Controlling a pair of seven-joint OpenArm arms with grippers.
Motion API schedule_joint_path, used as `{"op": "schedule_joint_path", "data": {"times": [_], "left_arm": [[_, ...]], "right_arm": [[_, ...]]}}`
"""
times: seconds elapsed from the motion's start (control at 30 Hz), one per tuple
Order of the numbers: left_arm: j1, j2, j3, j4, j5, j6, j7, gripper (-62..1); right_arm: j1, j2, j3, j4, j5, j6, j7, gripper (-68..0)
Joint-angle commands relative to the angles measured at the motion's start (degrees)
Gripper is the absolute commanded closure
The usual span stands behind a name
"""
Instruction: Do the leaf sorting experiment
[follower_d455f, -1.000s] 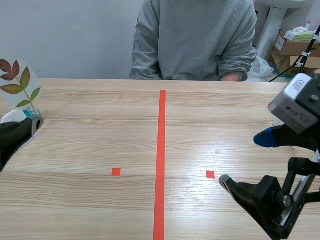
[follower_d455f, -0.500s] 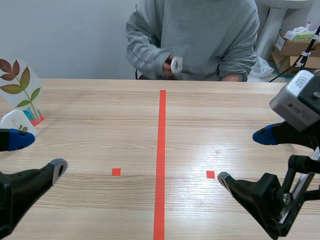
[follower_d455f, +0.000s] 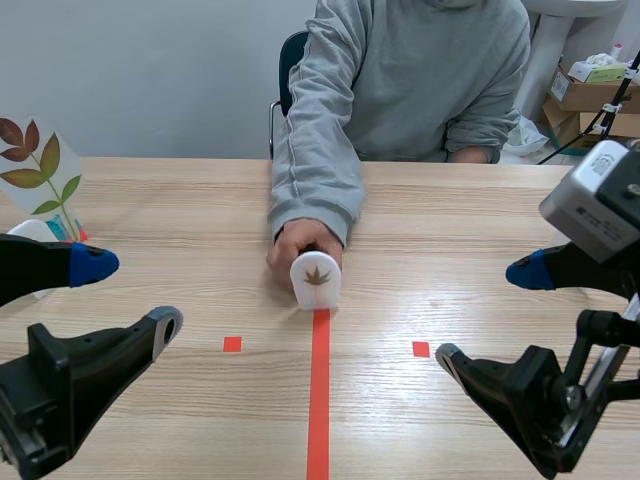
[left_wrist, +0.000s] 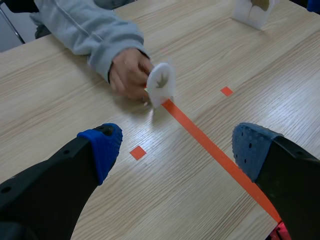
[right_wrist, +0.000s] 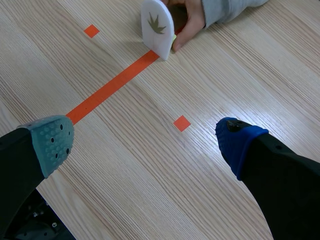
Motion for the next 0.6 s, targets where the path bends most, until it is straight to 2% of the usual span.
{"op": "schedule_joint_path", "data": {"times": [0.0,0.2,0.4,0.57], "left_arm": [[0.3,0.0,-0.4,1.1,-0.4,0.0,-0.6,-47.7],[0.3,0.0,-0.4,1.1,-0.4,0.0,-0.5,-47.7],[0.3,0.0,-0.4,1.1,-0.4,0.0,-0.4,-47.7],[0.3,0.0,-0.4,1.1,-0.3,0.0,-0.4,-47.7]], "right_arm": [[0.7,0.7,0.2,0.0,0.2,-0.3,0.1,-57.8],[0.7,0.9,0.2,0.0,0.1,-0.3,-3.6,-57.8],[0.7,0.9,0.2,0.0,-2.0,-0.3,-3.9,-57.8],[0.7,0.9,0.1,0.0,-2.0,-0.2,-3.8,-57.8]]}}
